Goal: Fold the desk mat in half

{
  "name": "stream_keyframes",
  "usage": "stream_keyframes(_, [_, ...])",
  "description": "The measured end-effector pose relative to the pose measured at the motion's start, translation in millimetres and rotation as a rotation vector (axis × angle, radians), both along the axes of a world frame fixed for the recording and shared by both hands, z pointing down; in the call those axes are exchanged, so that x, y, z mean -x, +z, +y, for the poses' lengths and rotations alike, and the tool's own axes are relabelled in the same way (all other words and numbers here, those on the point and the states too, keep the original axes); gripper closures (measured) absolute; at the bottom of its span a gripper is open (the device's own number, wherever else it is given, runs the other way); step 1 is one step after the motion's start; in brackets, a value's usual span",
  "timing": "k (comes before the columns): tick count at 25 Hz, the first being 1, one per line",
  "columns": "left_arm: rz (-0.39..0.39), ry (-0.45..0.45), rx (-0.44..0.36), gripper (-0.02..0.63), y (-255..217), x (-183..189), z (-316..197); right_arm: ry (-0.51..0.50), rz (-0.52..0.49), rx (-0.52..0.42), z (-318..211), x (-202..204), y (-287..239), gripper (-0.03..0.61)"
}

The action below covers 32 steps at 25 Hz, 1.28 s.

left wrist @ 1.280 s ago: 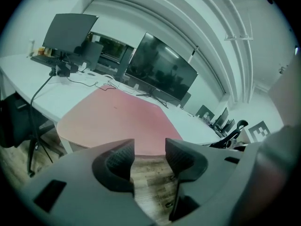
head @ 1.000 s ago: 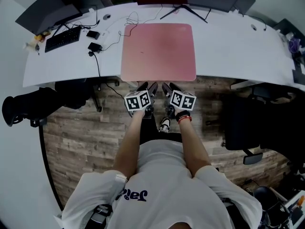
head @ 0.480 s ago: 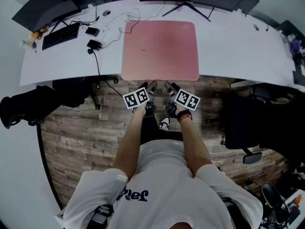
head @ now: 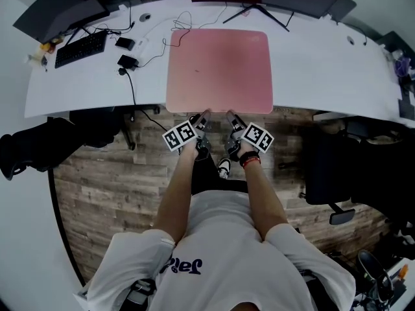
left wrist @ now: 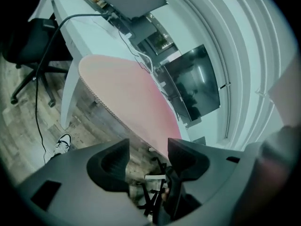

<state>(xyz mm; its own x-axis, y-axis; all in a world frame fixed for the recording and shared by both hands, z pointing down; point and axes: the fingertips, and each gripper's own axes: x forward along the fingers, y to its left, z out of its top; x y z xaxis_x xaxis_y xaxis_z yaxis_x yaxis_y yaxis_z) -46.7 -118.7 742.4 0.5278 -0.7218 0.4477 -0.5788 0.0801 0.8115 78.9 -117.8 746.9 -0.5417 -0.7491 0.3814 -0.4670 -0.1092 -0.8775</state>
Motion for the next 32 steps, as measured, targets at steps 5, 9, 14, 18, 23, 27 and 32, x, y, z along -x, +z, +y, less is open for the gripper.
stream_keyframes(5, [0.106, -0.075, 0.027, 0.365, 4, 6, -9, 0.015, -0.014, -0.001, -5, 3, 0, 0.387])
stream_keyframes(9, [0.153, -0.124, 0.042, 0.368, 6, 10, -16, 0.030, -0.016, -0.001, -13, 2, -1, 0.405])
stream_keyframes(14, [0.135, -0.149, 0.066, 0.477, 7, 14, -17, 0.037, 0.006, 0.006, -16, -1, -3, 0.429])
stream_keyframes(18, [0.119, -0.150, 0.066, 0.525, 7, 17, -16, 0.052, 0.025, 0.005, -17, -3, -4, 0.478])
stream_keyframes(23, [0.098, -0.136, 0.058, 0.557, 0, 17, -15, 0.053, 0.048, 0.001, -18, -5, -11, 0.532])
stream_keyframes(27, [0.057, -0.126, 0.042, 0.575, -9, 16, -15, 0.052, 0.062, 0.004, -18, -5, -16, 0.539])
stream_keyframes(32, [0.087, -0.138, 0.044, 0.578, -15, 17, -14, 0.062, 0.046, 0.010, -18, -3, -26, 0.541])
